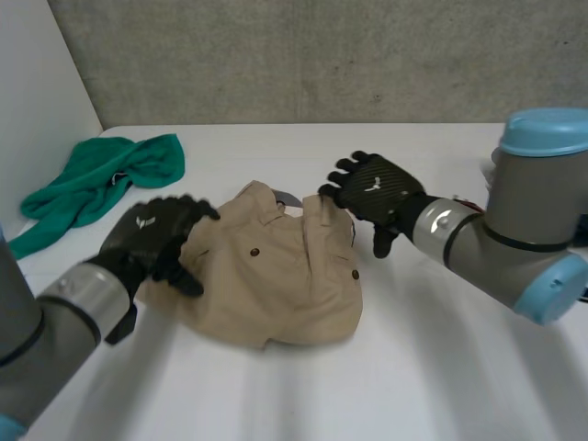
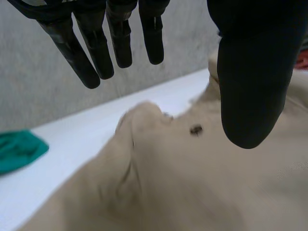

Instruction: Fold the laundry.

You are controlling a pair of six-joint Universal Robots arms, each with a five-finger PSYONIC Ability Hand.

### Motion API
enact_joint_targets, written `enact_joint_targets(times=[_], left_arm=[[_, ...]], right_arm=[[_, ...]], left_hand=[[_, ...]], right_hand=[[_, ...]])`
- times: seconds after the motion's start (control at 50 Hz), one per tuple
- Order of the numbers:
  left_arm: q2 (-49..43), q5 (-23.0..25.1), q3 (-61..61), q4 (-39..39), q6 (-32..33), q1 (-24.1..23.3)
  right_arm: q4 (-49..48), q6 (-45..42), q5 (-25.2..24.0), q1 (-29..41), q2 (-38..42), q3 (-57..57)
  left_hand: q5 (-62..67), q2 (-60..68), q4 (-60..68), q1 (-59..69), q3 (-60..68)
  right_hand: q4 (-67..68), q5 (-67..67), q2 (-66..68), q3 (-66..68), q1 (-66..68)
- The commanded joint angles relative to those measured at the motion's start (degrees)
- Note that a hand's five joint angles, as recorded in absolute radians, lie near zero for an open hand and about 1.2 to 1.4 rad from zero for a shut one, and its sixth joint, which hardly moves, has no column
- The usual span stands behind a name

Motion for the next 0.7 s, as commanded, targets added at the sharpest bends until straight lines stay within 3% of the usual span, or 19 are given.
enact_joint_targets(times=[0.02, 0.1, 0.24, 0.34, 0.36, 0.42, 0.44, 0.56, 0.7], left_arm=[[-1.62, -4.15, -5.6, -0.93, 1.46, -3.52], [-6.88, -6.09, -4.73, 1.87, 3.48, -6.51], [-16.74, -9.25, 1.07, 3.11, 7.43, -10.65], [-19.03, -13.82, 4.15, 3.82, 9.19, -12.05], [-18.86, -14.87, 4.76, 4.34, 9.28, -12.32], [-18.07, -15.93, 5.29, 5.57, 9.02, -12.49], [-17.28, -15.94, 5.55, 6.36, 8.67, -12.5], [-12.01, -13.74, 5.91, 7.25, 6.48, -12.41], [-2.52, -6.1, 7.31, 7.07, 3.57, -12.67]], right_arm=[[0.26, -10.16, -1.4, 1.94, 7.63, -7.11], [-0.96, -15.26, -0.87, 2.73, 7.9, -6.59], [-4.75, -14.21, -1.31, 3.88, 8.6, -5.62], [-5.98, -13.95, -2.62, 3.44, 9.66, -5.18], [-5.8, -13.78, -3.41, 3.27, 10.36, -5.61], [-5.63, -13.34, -4.12, 3.0, 11.5, -6.41], [-5.19, -12.99, -4.21, 2.83, 11.77, -6.85], [-0.01, -7.29, -4.47, 1.07, 8.0, -6.59], [7.46, 10.73, -3.68, -2.62, -4.03, -5.01]], left_hand=[[-3.91, -4.91, -4.6, -5.75, -5.2], [-5.59, -6.59, -6.28, -7.43, -6.88], [-4.76, -5.75, -5.45, -6.59, -6.05], [15.38, 14.38, 14.69, 13.54, 14.08], [28.59, 27.59, 27.9, 26.75, 27.3], [52.19, 51.19, 51.5, 50.35, 50.9], [59.75, 58.75, 59.06, 57.91, 58.45], [59.82, 58.83, 59.13, 57.99, 58.53], [59.82, 58.83, 59.13, 57.99, 58.53]], right_hand=[[-0.44, -0.27, 0.01, 0.13, -1.04], [-2.46, -2.29, -2.01, -1.89, -3.06], [-2.46, -2.29, -2.01, -1.89, -3.06], [-2.46, -2.29, -2.01, -1.89, -3.06], [9.35, 9.53, 9.81, 9.93, 8.75], [44.18, 44.35, 44.63, 44.75, 43.57], [67.28, 67.46, 67.74, 67.86, 66.68], [67.54, 67.71, 67.99, 68.11, 66.94], [67.54, 67.71, 67.99, 68.11, 66.94]])
